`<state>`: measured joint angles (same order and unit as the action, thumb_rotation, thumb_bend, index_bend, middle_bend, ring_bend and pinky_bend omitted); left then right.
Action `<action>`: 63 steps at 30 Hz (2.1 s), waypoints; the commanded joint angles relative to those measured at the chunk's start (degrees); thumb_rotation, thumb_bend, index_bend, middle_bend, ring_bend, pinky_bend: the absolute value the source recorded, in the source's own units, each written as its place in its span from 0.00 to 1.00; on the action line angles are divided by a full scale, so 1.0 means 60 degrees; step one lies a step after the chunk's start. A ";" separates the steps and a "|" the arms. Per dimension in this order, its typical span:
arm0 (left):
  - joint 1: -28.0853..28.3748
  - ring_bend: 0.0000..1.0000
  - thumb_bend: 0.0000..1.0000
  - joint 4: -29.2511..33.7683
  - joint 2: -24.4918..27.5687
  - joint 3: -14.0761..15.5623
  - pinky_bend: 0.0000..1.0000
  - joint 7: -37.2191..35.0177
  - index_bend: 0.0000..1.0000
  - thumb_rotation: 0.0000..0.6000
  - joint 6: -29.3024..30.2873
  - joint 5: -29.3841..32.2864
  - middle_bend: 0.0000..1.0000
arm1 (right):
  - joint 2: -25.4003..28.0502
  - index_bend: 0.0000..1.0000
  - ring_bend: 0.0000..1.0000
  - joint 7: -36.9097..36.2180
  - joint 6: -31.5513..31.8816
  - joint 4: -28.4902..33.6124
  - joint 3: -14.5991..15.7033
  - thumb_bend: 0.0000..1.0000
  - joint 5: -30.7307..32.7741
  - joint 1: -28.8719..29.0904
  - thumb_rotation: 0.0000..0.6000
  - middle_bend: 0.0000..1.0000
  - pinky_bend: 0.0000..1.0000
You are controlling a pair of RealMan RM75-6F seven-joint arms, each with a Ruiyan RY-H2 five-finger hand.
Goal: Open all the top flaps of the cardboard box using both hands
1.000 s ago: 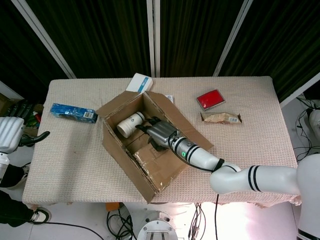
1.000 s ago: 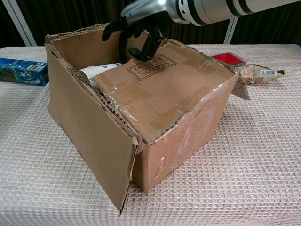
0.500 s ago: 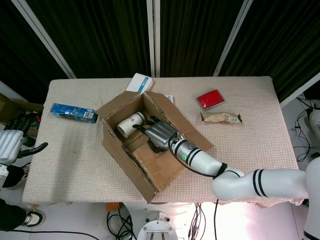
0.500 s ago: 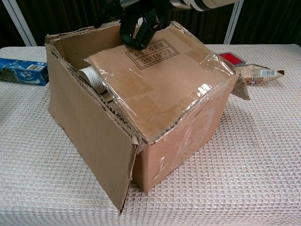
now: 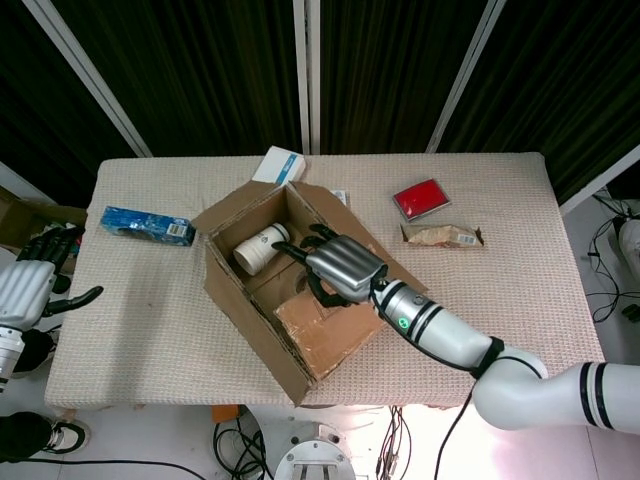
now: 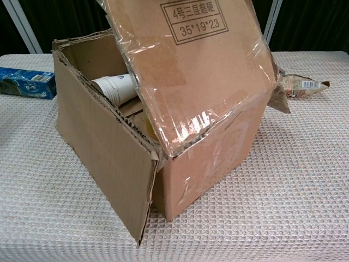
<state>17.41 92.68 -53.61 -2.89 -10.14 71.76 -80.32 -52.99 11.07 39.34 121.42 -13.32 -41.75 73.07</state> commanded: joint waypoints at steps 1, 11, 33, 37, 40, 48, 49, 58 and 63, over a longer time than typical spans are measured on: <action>0.0024 0.00 0.00 0.0018 -0.0041 -0.0013 0.11 0.0065 0.00 0.00 -0.0114 0.0058 0.08 | 0.0739 0.00 0.15 -0.0438 -0.0138 0.0625 -0.0235 0.69 -0.0694 -0.0525 1.00 0.70 0.00; 0.0176 0.00 0.00 0.0368 -0.0095 -0.0127 0.11 0.0547 0.00 0.00 -0.0367 0.0124 0.08 | 0.2240 0.00 0.15 -0.1532 -0.0204 0.1734 -0.0638 0.66 -0.2565 -0.1873 1.00 0.69 0.00; 0.0189 0.00 0.00 0.0528 -0.0215 -0.0129 0.11 0.0908 0.00 0.00 -0.0512 0.0095 0.08 | 0.4119 0.00 0.17 -0.5688 0.0033 0.2262 -0.0187 0.63 -0.8447 -0.4898 1.00 0.68 0.00; 0.0157 0.00 0.00 0.0540 -0.0217 -0.0102 0.11 0.0937 0.00 0.00 -0.0478 0.0031 0.08 | 0.4543 0.00 0.17 -0.6558 0.1003 0.2259 0.0113 0.62 -0.9809 -0.5481 1.00 0.68 0.00; 0.0135 0.00 0.00 0.0543 -0.0235 -0.0091 0.11 0.0930 0.00 0.00 -0.0452 -0.0001 0.08 | 0.4830 0.00 0.17 -0.7082 0.1616 0.2095 0.0332 0.62 -1.0510 -0.5823 1.00 0.67 0.00; -0.0280 0.00 0.00 0.0340 -0.0446 0.0091 0.11 0.1191 0.00 0.00 0.0300 -0.0413 0.08 | 0.4402 0.00 0.00 -0.3661 0.3546 0.0751 0.1170 0.63 -1.0513 -0.7912 1.00 0.12 0.00; -0.0429 0.00 0.00 0.0263 -0.0527 0.0133 0.11 0.1304 0.00 0.00 0.0588 -0.0525 0.08 | 0.3886 0.00 0.00 -0.2445 0.4063 0.0446 0.1334 0.63 -1.0249 -0.8463 1.00 0.08 0.00; -0.1493 0.00 0.00 -0.1120 -0.1489 0.0427 0.10 0.2338 0.00 0.00 0.2407 -0.1100 0.07 | -0.1373 0.00 0.00 0.1994 0.8503 -0.3941 0.1814 0.54 -0.8882 -1.1761 1.00 0.00 0.00; -0.1767 0.00 0.00 -0.1790 -0.1996 0.0512 0.10 0.2287 0.00 0.00 0.2848 -0.1351 0.06 | -0.2387 0.00 0.00 0.0135 0.8547 -0.5580 0.1885 0.53 -0.7881 -1.2215 1.00 0.00 0.00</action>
<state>7.58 83.04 -64.58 -0.19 4.54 88.14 -87.64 -58.88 22.85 84.18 99.94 -4.02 -96.81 7.88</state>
